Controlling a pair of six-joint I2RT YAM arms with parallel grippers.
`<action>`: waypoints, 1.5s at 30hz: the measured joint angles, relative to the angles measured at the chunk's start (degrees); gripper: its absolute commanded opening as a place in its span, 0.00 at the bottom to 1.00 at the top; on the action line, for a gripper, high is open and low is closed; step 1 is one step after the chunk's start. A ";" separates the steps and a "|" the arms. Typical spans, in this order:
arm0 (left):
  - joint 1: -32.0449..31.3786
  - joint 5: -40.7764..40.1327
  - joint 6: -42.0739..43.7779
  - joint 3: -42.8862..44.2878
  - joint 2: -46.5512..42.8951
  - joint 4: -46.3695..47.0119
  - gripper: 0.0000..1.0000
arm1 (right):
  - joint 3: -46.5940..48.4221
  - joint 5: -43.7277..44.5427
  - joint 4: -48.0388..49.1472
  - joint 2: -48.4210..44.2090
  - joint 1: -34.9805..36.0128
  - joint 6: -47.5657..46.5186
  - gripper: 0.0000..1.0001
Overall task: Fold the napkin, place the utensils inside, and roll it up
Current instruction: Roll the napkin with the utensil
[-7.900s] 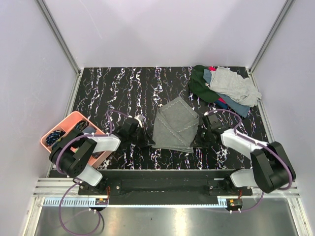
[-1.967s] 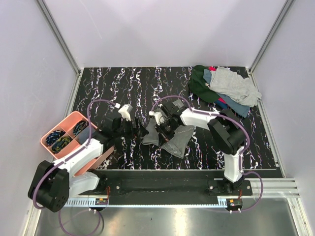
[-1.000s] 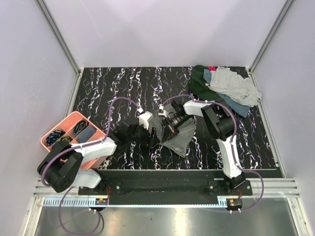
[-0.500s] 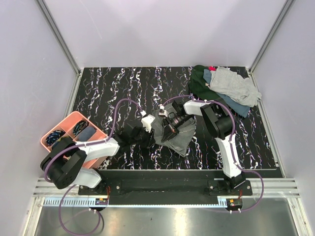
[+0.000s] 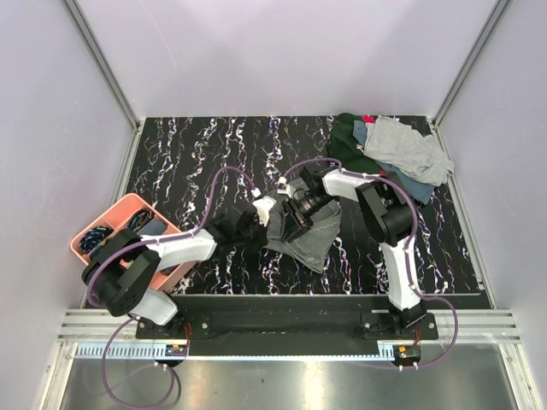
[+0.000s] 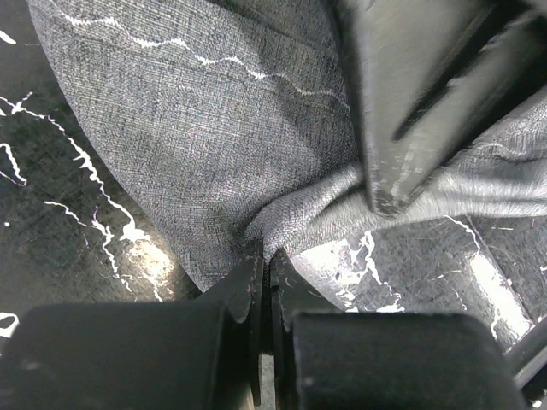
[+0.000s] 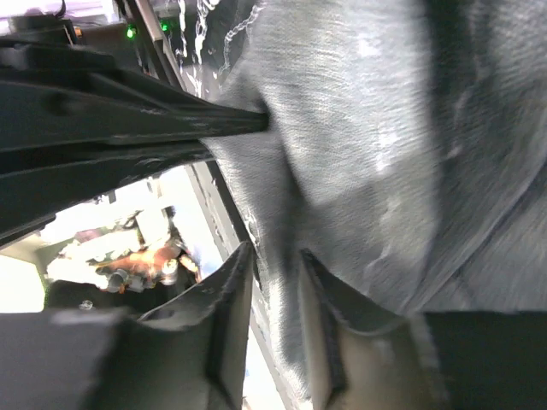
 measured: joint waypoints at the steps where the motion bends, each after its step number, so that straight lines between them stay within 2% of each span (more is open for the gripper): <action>1: 0.00 0.17 0.00 0.81 0.37 -1.05 0.00 | -0.26 1.09 0.24 -1.31 -0.02 0.07 0.41; 6: 0.04 1.95 -0.50 6.01 3.54 -6.82 0.00 | -4.70 7.72 2.73 -12.33 -0.26 1.95 0.48; 14: 4.26 9.14 -3.89 11.85 8.41 -14.84 0.00 | -25.97 26.05 14.45 -38.56 0.35 8.04 0.61; 16: 5.68 11.34 -4.76 12.79 9.35 -16.24 0.00 | -29.42 30.91 15.98 -42.86 1.90 8.68 0.62; 18: 7.39 13.88 -5.79 14.38 10.64 -18.34 0.00 | -31.82 37.97 17.49 -45.97 6.54 9.01 0.62; 21: 8.66 16.41 -6.64 15.58 11.93 -19.87 0.00 | -32.85 45.42 19.04 -47.10 13.00 9.01 0.63; 26: 10.01 19.69 -7.41 17.00 13.11 -22.80 0.00 | -32.98 55.58 21.03 -47.01 17.77 8.15 0.62; 38: 11.80 21.97 -8.20 18.40 14.21 -26.67 0.00 | -32.79 62.58 20.76 -41.75 24.59 5.95 0.61; 41: 11.96 22.16 -8.20 18.88 14.78 -27.34 0.00 | -32.17 63.87 19.56 -40.11 24.76 5.95 0.58; 45: 12.09 22.21 -8.15 19.52 15.02 -28.33 0.00 | -30.21 64.87 16.33 -37.20 24.83 5.68 0.45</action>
